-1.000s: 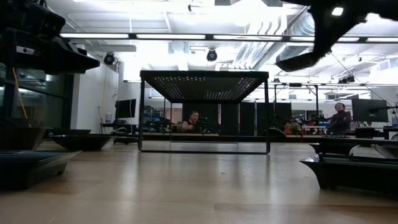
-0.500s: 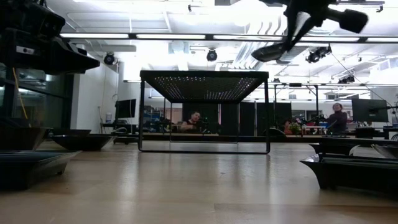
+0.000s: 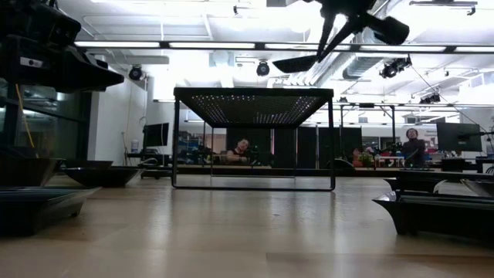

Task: Pick & Place Mini shaped plates
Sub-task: Stack the black leaf shape plate on top of the other black leaf shaped plate on the shelf

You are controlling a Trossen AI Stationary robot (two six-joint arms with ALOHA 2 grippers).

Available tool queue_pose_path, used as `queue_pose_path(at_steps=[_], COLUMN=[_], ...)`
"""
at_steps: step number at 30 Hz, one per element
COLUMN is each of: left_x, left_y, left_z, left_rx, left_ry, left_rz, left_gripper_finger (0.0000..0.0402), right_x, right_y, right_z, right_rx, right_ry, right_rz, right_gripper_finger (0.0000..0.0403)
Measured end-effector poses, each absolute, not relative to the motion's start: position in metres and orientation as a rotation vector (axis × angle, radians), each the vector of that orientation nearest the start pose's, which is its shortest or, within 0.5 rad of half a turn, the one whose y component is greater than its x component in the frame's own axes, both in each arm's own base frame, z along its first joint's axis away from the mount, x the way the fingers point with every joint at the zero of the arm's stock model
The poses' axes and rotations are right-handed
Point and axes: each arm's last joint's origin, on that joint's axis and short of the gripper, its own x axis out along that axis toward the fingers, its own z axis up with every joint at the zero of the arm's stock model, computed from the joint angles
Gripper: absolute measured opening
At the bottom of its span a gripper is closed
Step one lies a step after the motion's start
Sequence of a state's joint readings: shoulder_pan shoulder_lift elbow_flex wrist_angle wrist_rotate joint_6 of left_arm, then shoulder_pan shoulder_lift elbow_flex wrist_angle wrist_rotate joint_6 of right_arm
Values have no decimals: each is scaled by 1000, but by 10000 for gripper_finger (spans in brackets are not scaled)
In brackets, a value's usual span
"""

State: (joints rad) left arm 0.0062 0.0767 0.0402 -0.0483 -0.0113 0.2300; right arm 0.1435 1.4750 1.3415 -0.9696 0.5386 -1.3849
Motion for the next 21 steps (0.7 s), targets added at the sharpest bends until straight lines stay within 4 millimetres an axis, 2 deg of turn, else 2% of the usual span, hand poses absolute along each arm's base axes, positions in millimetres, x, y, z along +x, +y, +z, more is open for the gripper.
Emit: queue_pose_path(at_steps=[6,10,17,21], left_x=[100,100,100,100], left_y=[1,1,1,1], left_z=[167,167,167,167], left_rx=[230,230,230,230], left_ry=[86,86,87,86], left_rz=[8,8,8,8], left_gripper_finger=[1,1,1,1], right_x=[289,292,296,294], right_y=[1,-12,-36,-46], right_z=[309,302,277,273], right_rx=[-1560,-1662,-1840,-1841], right_ry=[1166,1134,1024,979], right_rz=[497,518,563,576], right_gripper_finger=[0,0,0,0])
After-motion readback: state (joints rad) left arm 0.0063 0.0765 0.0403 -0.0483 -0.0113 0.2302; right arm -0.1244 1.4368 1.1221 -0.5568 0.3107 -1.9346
